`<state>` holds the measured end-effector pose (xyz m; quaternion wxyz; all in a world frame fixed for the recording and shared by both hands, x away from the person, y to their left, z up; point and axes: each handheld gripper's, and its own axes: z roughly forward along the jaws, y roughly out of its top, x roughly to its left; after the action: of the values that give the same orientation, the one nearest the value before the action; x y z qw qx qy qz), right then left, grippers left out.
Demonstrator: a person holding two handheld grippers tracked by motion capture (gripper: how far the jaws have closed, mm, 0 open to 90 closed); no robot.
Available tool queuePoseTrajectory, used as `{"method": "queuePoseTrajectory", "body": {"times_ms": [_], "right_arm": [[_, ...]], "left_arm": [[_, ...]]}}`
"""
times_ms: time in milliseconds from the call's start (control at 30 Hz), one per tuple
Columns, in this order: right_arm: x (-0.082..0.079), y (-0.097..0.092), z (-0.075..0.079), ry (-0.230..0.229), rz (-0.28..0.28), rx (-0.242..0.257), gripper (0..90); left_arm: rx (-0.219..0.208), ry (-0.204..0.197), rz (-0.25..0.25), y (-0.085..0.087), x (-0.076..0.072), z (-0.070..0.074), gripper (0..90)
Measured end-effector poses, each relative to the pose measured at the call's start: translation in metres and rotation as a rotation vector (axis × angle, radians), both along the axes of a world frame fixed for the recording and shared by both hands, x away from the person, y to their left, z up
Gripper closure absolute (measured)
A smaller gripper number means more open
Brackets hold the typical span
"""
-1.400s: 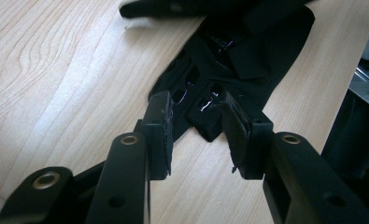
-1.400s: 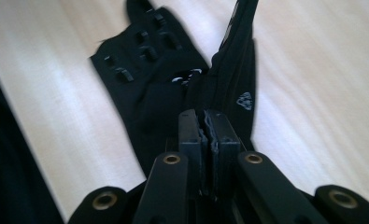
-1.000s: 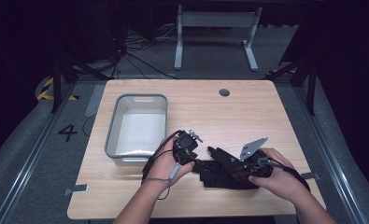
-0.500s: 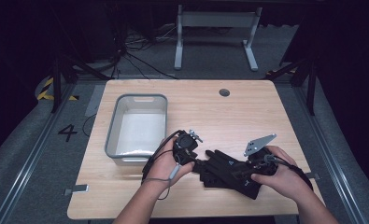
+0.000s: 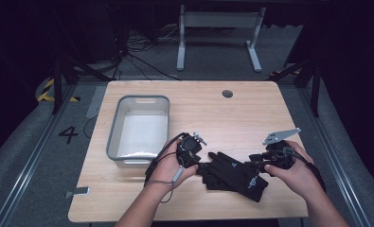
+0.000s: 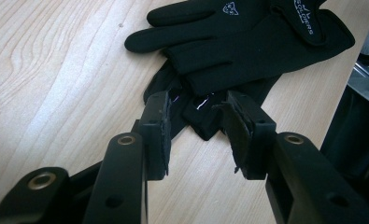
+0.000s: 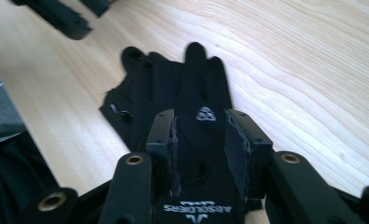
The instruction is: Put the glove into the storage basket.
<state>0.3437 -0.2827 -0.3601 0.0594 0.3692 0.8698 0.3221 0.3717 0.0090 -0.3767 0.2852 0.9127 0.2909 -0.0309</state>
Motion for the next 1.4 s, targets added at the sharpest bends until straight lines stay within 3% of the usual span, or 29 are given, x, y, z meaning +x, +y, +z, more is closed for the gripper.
{"method": "queuePoseTrajectory", "body": {"times_ms": [367, 633, 900, 1267, 1400], "right_arm": [[0.008, -0.012, -0.007, 0.037, -0.074, -0.026, 63.9], [0.009, -0.018, -0.014, 0.03, -0.1, -0.052, 64.3], [-0.005, -0.039, -0.03, 0.031, -0.141, -0.05, 64.4], [-0.02, -0.042, -0.05, 0.053, -0.117, -0.072, 60.7], [-0.025, -0.043, -0.056, 0.088, -0.114, -0.071, 59.0]], "left_arm": [[0.014, 0.029, -0.015, -0.005, 0.002, -0.006, 61.1], [0.011, 0.055, -0.039, -0.007, 0.001, -0.009, 63.1], [0.034, 0.067, -0.058, -0.012, 0.001, -0.015, 62.6], [0.045, 0.075, -0.072, -0.016, 0.001, -0.019, 62.7], [0.043, 0.076, -0.072, -0.016, 0.001, -0.018, 63.0]]}}
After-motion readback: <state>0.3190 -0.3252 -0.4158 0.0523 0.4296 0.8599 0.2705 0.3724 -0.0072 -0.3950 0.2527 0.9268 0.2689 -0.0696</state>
